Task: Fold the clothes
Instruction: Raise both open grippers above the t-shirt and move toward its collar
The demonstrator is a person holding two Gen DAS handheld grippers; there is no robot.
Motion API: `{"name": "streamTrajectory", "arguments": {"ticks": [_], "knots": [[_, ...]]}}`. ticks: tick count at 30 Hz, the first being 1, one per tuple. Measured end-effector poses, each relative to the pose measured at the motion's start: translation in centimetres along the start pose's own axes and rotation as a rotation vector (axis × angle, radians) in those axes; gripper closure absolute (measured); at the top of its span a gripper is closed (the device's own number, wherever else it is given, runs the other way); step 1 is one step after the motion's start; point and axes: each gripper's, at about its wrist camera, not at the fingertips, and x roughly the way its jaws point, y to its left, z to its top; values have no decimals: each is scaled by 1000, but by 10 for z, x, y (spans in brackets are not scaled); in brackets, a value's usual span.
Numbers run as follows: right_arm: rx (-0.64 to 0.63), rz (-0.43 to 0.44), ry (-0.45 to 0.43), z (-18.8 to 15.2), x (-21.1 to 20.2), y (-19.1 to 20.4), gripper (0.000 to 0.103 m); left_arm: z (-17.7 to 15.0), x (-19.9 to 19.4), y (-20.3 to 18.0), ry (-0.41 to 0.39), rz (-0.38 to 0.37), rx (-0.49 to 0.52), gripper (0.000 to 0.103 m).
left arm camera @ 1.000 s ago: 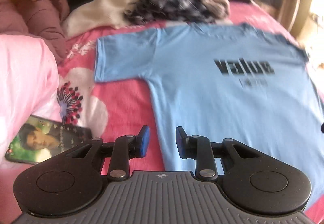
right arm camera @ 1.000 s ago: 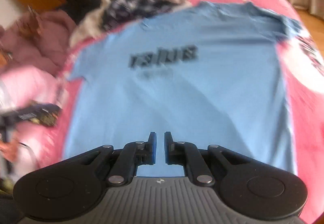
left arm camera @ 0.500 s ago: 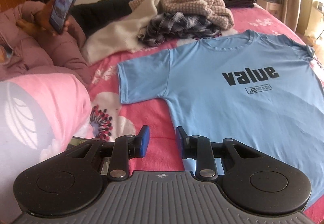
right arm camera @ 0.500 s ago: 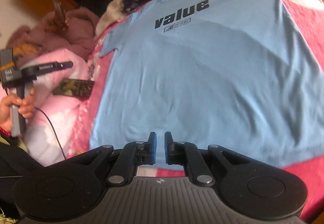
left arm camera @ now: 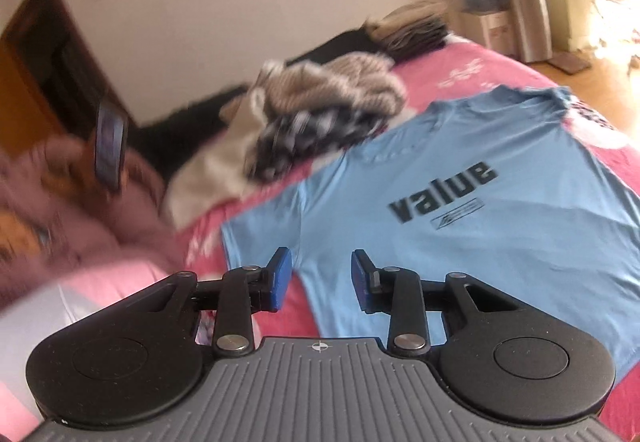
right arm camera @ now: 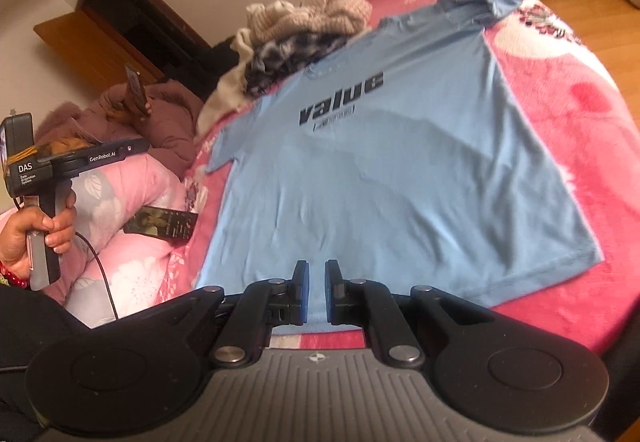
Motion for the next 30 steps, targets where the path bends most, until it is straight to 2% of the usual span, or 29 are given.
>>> {"name": "streamTrajectory", "arguments": {"ticks": [2,6,8,11,16,19,21,24,27,30], "knots": [[3,11,-29,0,-10,-1,95,7,-16,-10,-30,19,43,70],[-6,9,-88,1,-32,-6,94,29,-55,-30,-105,14,64,70],[-6,-21,-97,9,-39,-11,95,43,-79,-39,-148,12,36,70],[-5,-73,-104,24,-46,-18,94,57,-97,-51,-215,-61,-42,69],[-56,-153,-130,67,-47,-15,94,70,-62,-98,-195,-173,5,69],[-76,-168,-154,92,-40,-15,94,76,-32,-111,-170,-203,4,68],[-68,-164,-158,110,-31,-21,94,80,-13,-120,-154,-222,2,65],[-62,-189,-142,138,-12,-30,94,84,38,-115,-45,-251,-118,63],[-80,-251,-112,170,12,-39,94,84,90,-95,38,-237,-278,63],[-89,-304,-91,206,35,-50,94,87,135,-77,65,-182,-313,63]]}}
